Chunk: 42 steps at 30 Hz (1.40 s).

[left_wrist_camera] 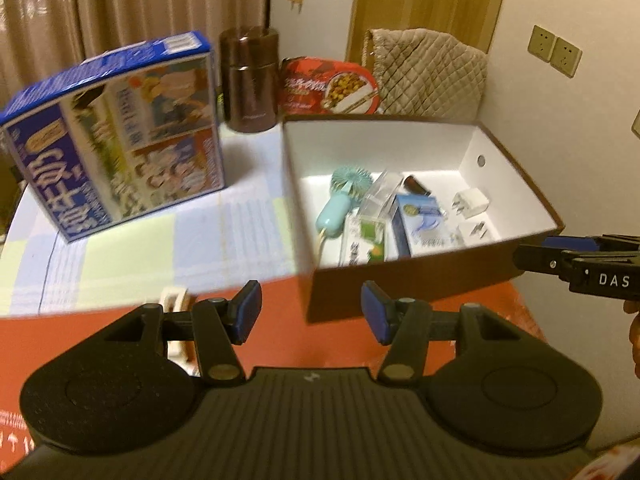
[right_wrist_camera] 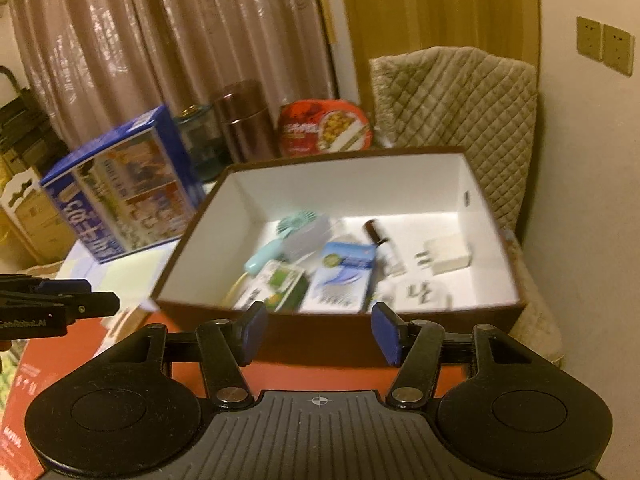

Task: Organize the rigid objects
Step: 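Withdraw both grippers from the cardboard box back over the mat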

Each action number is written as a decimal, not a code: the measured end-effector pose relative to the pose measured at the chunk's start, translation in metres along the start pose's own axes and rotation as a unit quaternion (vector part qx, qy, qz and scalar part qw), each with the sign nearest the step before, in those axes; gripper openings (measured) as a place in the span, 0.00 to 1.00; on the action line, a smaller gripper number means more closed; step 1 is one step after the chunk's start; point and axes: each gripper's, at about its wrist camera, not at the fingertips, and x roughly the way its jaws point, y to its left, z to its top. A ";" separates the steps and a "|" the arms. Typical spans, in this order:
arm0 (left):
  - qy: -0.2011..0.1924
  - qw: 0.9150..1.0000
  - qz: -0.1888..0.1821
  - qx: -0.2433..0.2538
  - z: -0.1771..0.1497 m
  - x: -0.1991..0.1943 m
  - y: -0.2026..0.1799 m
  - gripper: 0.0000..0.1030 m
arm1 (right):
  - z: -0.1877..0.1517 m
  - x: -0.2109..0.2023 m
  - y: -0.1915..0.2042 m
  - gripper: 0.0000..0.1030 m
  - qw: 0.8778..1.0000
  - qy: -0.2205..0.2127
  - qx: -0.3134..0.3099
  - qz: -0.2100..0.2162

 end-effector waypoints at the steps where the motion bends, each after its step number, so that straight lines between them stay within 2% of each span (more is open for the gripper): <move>1: 0.002 1.000 0.002 -0.002 -0.005 -0.003 0.004 0.50 | -0.004 0.000 0.005 0.54 1.000 0.003 -0.001 0.004; 13: 0.044 0.996 0.040 -0.059 -0.067 -0.025 0.059 0.50 | -0.048 0.017 0.068 0.55 0.997 0.054 -0.031 0.050; 23: 0.064 0.990 0.079 -0.098 -0.105 -0.028 0.093 0.50 | -0.076 0.050 0.116 0.55 0.987 0.093 -0.079 0.102; 33: 0.077 0.985 0.100 -0.117 -0.122 -0.015 0.116 0.50 | -0.088 0.096 0.157 0.55 0.973 0.110 -0.138 0.148; 42: 0.092 0.983 0.101 -0.122 -0.124 0.007 0.131 0.50 | -0.085 0.129 0.179 0.55 0.965 0.112 -0.168 0.165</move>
